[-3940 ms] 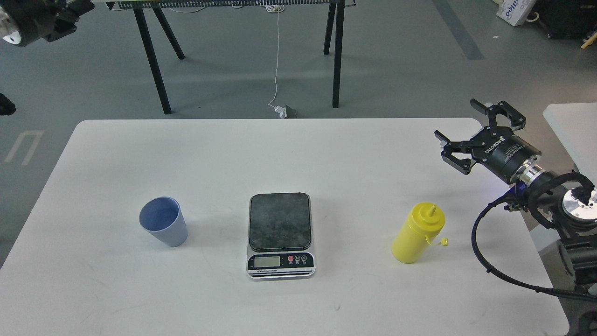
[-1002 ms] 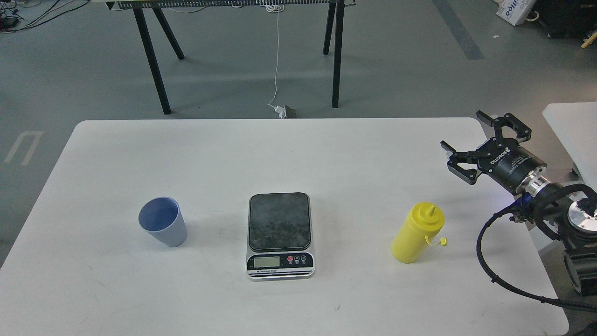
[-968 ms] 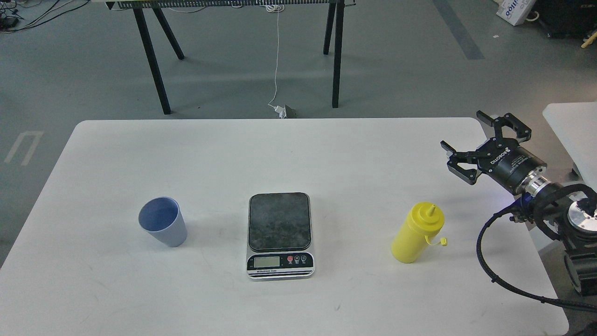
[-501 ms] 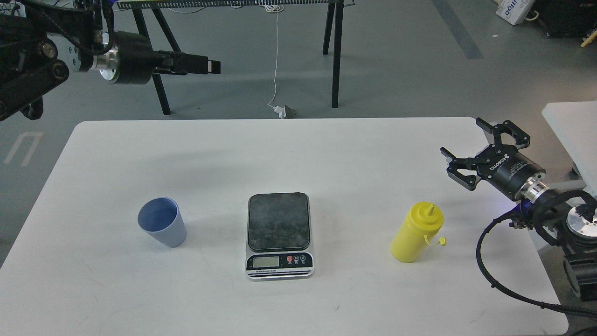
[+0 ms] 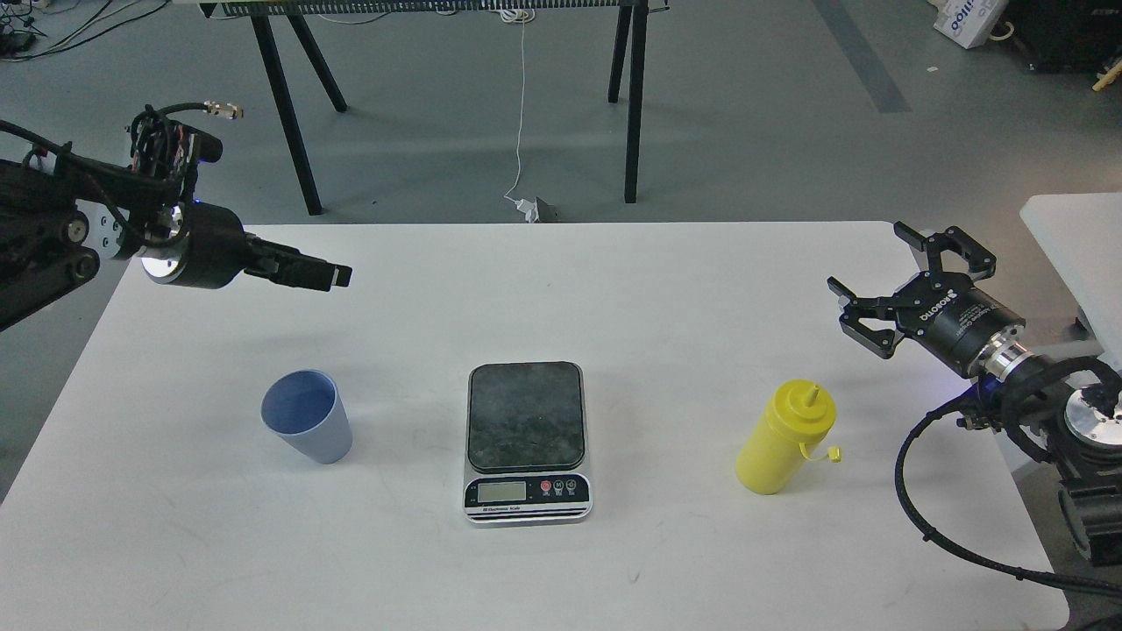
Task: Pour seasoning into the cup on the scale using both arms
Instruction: 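Lower the left gripper to the blue cup and close on its rim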
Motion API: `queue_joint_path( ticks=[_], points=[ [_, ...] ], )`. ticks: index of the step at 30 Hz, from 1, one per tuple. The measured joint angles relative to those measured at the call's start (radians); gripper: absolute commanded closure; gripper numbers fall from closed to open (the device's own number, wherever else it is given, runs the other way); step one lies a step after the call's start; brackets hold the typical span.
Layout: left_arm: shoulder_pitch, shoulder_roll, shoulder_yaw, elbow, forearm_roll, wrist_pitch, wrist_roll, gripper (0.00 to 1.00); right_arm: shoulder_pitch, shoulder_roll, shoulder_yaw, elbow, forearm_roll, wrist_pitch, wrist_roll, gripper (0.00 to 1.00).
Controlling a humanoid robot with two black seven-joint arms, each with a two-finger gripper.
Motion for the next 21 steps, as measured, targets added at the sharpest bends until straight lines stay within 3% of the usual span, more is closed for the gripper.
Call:
queue_joint_path(
  ticks=[21],
  points=[
    [0.038,0.037,0.121,-0.069,0.039,0.000,0.000,0.00,-0.011,0.001,-0.002,0.000,0.000,0.000,0.000,0.01]
  ],
)
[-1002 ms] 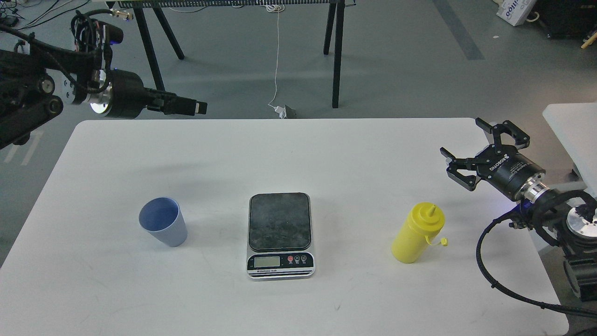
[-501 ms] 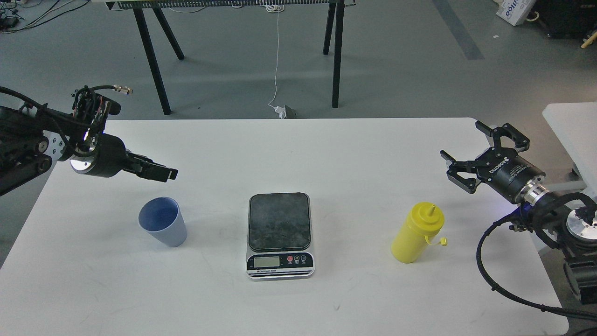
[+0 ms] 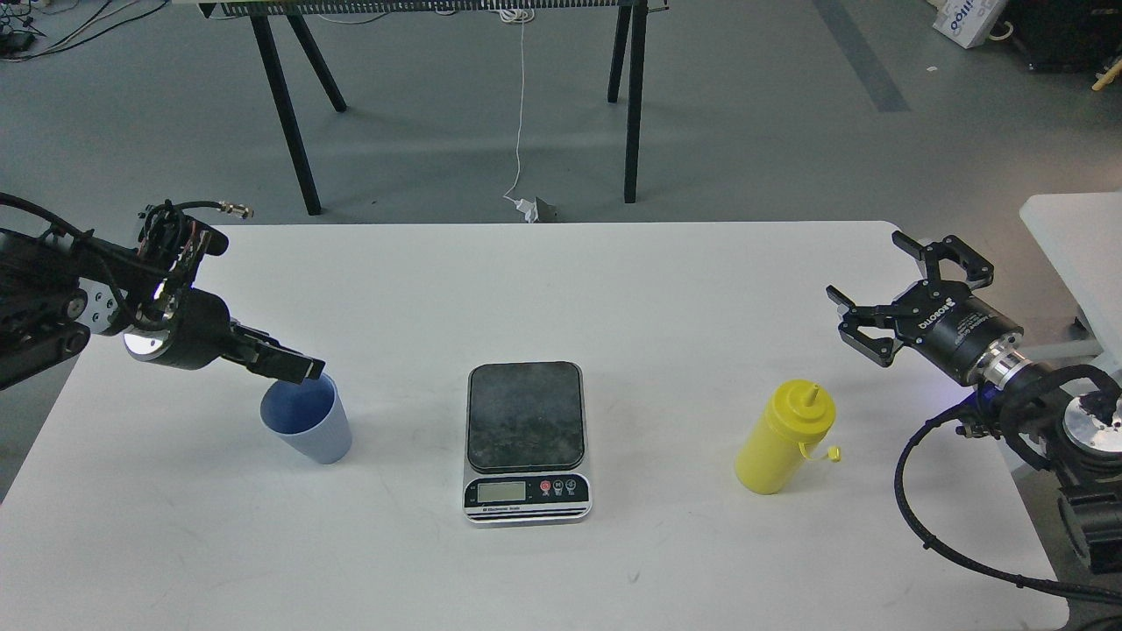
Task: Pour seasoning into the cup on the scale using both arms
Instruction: 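Lower the left gripper to the blue cup and close on its rim, then carry the blue cup with the left gripper onto the scale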
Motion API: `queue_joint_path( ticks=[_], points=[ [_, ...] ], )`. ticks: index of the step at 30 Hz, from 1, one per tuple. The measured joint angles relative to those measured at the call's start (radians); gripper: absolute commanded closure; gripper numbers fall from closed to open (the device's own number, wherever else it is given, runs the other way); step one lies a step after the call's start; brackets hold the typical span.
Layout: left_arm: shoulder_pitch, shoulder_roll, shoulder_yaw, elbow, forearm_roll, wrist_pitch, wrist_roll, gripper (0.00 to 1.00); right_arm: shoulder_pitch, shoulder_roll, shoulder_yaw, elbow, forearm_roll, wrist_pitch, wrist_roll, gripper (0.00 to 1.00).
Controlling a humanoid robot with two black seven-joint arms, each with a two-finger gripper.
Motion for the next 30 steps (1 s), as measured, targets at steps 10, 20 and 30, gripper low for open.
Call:
queue_joint_path(
  ticks=[10,20,30],
  points=[
    [0.003,-0.005,0.024,0.003,0.000,0.000,0.000,0.00,-0.002,-0.005,0.003,0.000,0.000,0.000,0.000,0.01],
    [0.064,-0.011,0.023,0.012,0.032,0.000,0.000,0.00,-0.008,-0.009,0.004,0.001,0.000,0.000,0.000,0.02],
    [0.066,-0.017,0.003,0.013,0.020,0.000,0.000,0.01,-0.010,-0.011,0.004,0.001,0.000,0.000,0.000,0.02]
  ],
)
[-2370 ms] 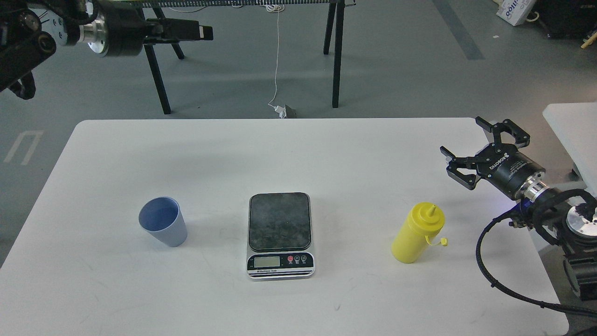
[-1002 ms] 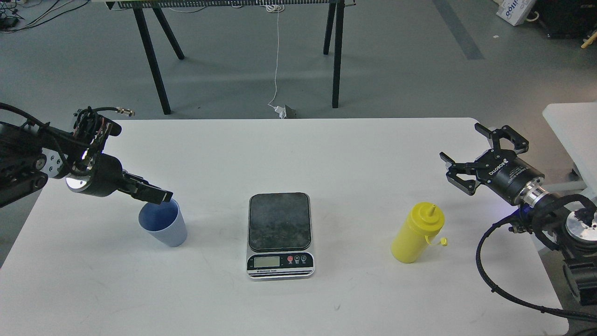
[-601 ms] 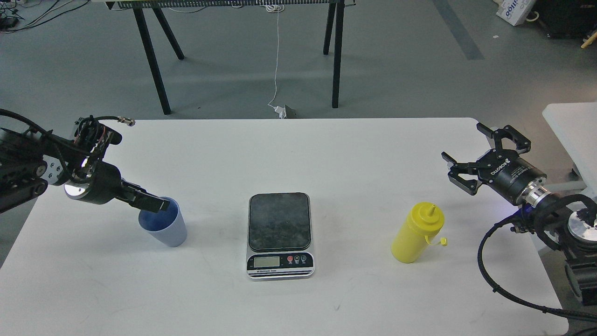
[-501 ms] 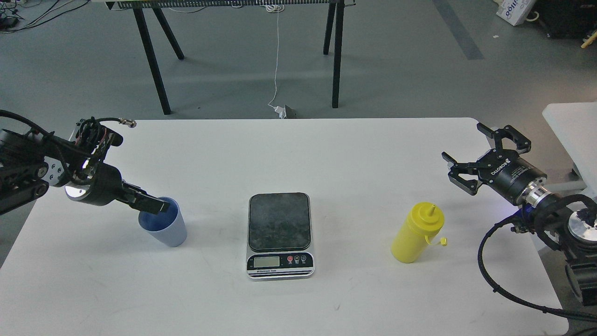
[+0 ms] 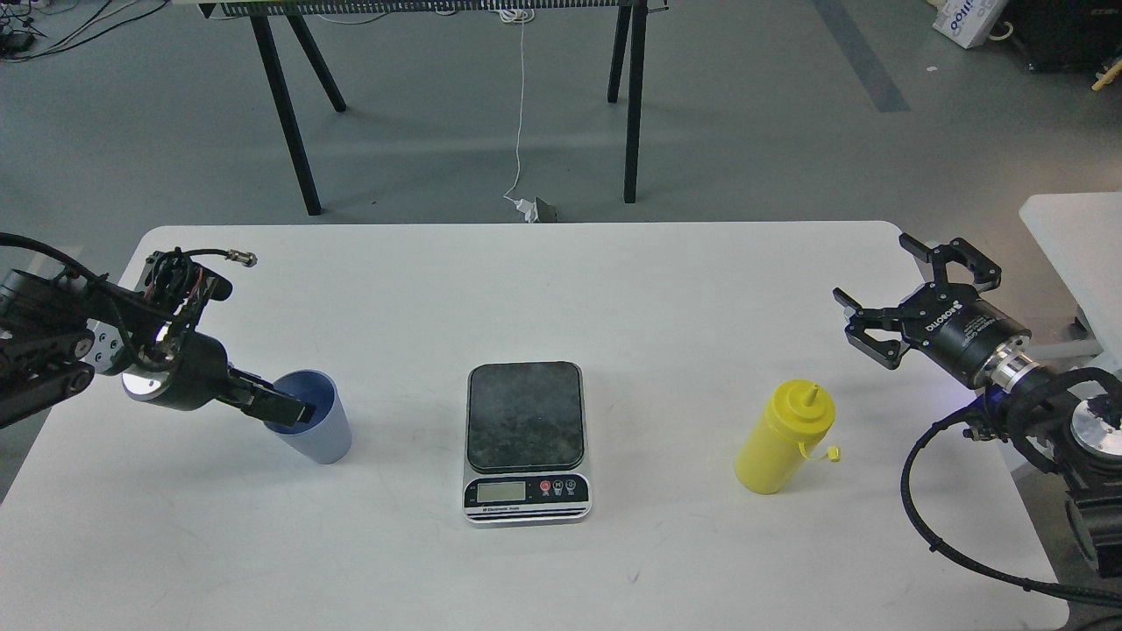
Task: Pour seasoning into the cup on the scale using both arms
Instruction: 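Carry the blue cup with the left gripper onto the scale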
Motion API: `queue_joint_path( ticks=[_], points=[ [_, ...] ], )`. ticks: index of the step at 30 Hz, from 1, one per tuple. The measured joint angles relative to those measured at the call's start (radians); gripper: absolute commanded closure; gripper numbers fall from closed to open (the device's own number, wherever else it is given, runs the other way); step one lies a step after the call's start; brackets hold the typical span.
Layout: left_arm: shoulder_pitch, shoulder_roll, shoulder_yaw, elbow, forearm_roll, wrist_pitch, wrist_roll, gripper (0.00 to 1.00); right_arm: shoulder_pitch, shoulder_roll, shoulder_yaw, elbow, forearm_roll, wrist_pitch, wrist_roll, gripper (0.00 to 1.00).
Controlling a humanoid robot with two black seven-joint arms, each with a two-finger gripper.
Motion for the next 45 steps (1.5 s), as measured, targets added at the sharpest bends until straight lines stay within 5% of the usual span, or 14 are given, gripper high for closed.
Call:
queue_joint_path(
  ticks=[7,14,22,45],
  points=[
    [-0.001,-0.017,-0.023,0.002,-0.024,0.000,0.000,0.10,-0.009,-0.001,0.002,-0.001,0.000,0.000,0.000,0.01],
    [0.001,-0.028,-0.021,0.003,-0.026,0.000,0.000,0.33,-0.010,-0.003,0.003,0.000,0.000,0.000,0.000,0.02],
    [0.018,-0.030,-0.006,0.005,-0.014,0.000,0.000,0.96,-0.018,-0.003,0.003,0.000,0.000,0.000,0.000,0.02],
    [-0.070,-0.016,-0.022,0.017,-0.021,0.000,0.000,1.00,-0.025,-0.005,0.004,0.001,0.001,0.000,0.000,0.02]
  ],
)
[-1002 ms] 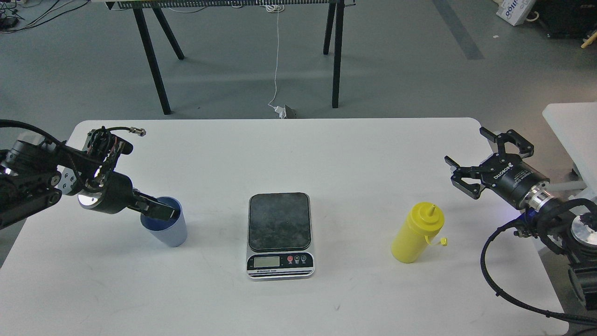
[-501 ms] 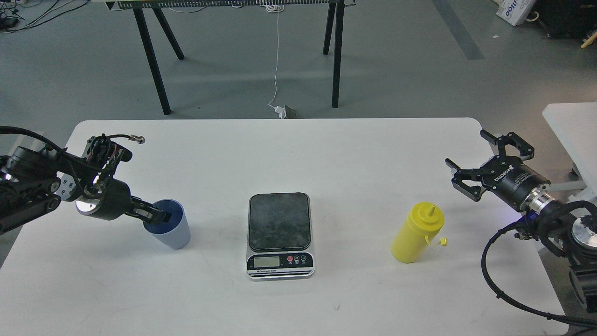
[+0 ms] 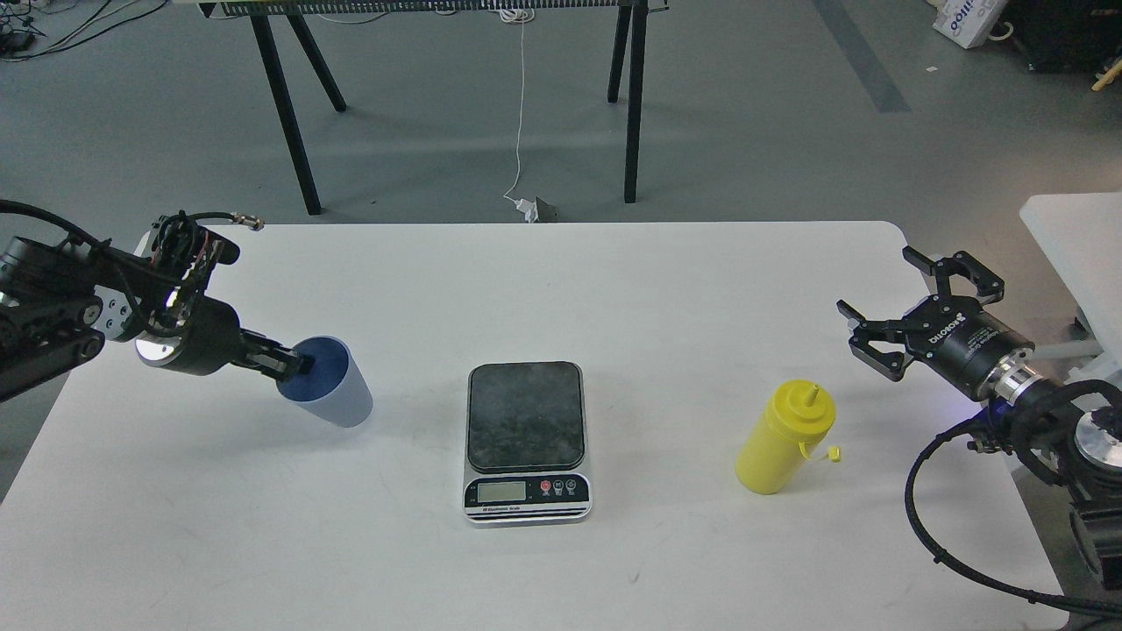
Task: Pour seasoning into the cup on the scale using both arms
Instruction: 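Carry the blue cup with the left gripper onto the scale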
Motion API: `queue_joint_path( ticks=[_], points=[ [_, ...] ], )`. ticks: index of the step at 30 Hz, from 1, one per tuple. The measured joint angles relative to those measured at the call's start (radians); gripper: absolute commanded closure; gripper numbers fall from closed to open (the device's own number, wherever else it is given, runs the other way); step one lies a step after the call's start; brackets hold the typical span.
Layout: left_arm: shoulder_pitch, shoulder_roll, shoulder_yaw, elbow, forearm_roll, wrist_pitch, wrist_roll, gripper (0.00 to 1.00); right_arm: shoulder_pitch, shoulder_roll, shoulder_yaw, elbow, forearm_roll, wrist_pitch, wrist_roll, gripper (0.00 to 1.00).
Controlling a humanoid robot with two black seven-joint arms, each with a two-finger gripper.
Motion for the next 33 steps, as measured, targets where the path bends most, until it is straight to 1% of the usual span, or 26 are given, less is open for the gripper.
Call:
queue_joint_path(
  ticks=[4,6,9,11,14,17,20,25,33],
  points=[
    [-0.119,-0.004,-0.002,0.000,-0.007,0.000,0.000,1.00,0.000,0.000,0.002,-0.001,0.000,0.000,0.000,0.01],
    [-0.195,-0.026,-0.007,0.002,-0.022,0.000,0.000,1.00,0.000,0.000,0.005,-0.001,0.000,0.000,0.000,0.01],
    [-0.276,-0.108,-0.011,0.005,-0.052,0.000,0.000,1.00,0.000,0.002,0.006,-0.001,0.000,0.000,0.000,0.02],
    [-0.299,-0.165,-0.011,0.009,-0.057,0.000,0.000,1.00,0.000,0.002,0.008,-0.001,0.000,0.000,0.000,0.01],
    [-0.296,-0.275,-0.001,0.010,-0.051,0.000,0.000,1.00,0.000,0.002,0.008,-0.001,0.000,0.000,0.000,0.02],
    [-0.242,-0.386,0.017,0.009,-0.044,0.000,0.000,1.00,0.000,0.002,0.008,-0.001,-0.001,0.000,0.000,0.01],
    [-0.181,-0.442,0.023,0.010,-0.025,0.000,0.000,1.00,0.000,0.001,0.014,-0.001,-0.001,0.000,0.000,0.01],
    [-0.111,-0.441,0.026,0.011,0.021,0.000,0.000,1.00,0.000,-0.007,0.024,-0.004,-0.001,0.000,0.000,0.01],
    [-0.096,-0.366,0.022,0.008,0.032,0.000,0.000,1.00,-0.005,-0.008,0.024,-0.005,-0.001,0.000,0.000,0.01]
  ],
)
